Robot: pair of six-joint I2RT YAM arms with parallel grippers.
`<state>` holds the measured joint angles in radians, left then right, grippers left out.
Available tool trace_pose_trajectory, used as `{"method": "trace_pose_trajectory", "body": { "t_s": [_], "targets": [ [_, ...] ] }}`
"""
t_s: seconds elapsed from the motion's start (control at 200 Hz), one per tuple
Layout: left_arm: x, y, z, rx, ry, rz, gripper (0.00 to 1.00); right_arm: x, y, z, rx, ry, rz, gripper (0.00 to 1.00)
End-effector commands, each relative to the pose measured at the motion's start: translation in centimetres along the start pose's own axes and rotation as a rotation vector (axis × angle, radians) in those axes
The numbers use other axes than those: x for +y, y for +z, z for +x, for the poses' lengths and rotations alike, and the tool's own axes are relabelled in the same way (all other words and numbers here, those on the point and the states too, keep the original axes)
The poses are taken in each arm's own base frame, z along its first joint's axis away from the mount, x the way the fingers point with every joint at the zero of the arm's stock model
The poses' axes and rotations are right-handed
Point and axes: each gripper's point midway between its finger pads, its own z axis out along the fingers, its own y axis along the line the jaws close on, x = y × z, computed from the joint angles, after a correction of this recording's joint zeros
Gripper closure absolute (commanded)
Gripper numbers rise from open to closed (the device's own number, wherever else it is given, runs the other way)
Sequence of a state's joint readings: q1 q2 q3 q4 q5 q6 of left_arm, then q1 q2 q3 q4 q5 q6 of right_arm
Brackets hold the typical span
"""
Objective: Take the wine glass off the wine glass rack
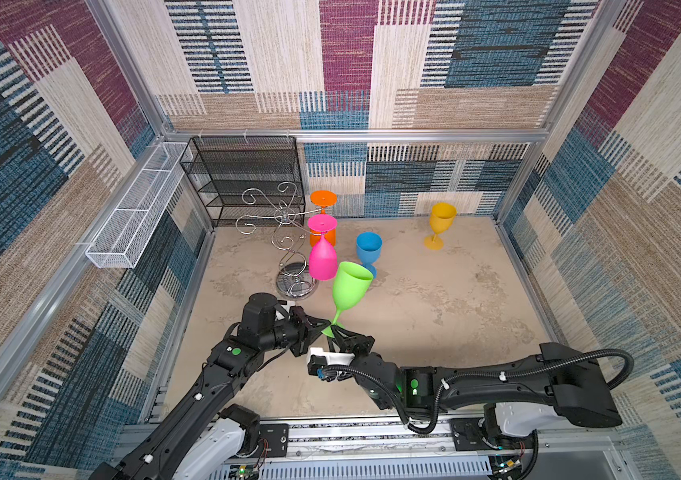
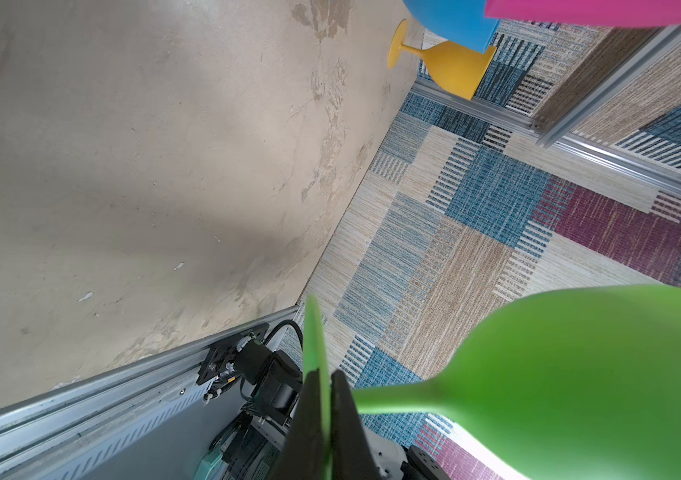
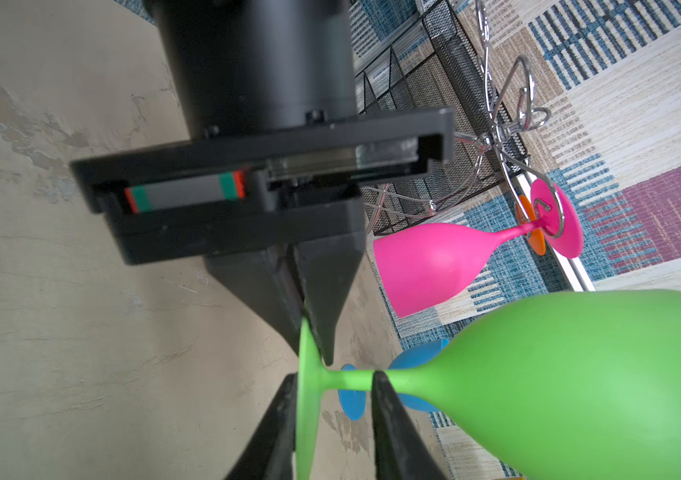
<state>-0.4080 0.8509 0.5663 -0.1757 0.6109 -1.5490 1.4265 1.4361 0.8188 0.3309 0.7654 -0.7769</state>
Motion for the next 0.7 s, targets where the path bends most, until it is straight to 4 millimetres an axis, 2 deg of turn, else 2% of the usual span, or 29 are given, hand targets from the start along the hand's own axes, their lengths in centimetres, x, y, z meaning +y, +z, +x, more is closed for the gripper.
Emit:
{"method": "trace_pose_trajectory", "body": {
  "t_s": [0.0, 0.1, 0.275, 0.371, 0.591, 0.691],
  "targets": [
    [0.7, 0.4, -0.7, -0.023, 0.012, -0.002, 1.00, -2.0, -0.9, -1.9, -0.062, 0.146, 0.010, 0.51],
    [0.9, 0.7, -0.9, -0.020, 0.036, 0.004, 1.00, -2.3, -2.0, -2.0, -0.088, 0.207, -0.037, 0.39],
    [1.5, 1.3, -1.4, -0.027, 0.078, 0.003, 1.00, -5.0, -4.1, -1.7, -0.117, 0.362, -0.040, 0.28],
    [1.9, 1.8, -1.9, -0.028, 0.103, -0.001, 1.00, -6.9, -4.3, -0.8, -0.108, 0.499, -0.075, 0.27],
    [2.5, 2.7, -2.7, -0.023, 0.160, -0.001, 1.00, -12.8, -4.9, 1.6, -0.125, 0.801, -0.082, 0.26],
    [2.7, 3.0, -3.1, -0.025, 0.193, -0.009, 1.00, -14.1, -4.4, 3.0, -0.097, 0.924, -0.127, 0.27]
  ]
}}
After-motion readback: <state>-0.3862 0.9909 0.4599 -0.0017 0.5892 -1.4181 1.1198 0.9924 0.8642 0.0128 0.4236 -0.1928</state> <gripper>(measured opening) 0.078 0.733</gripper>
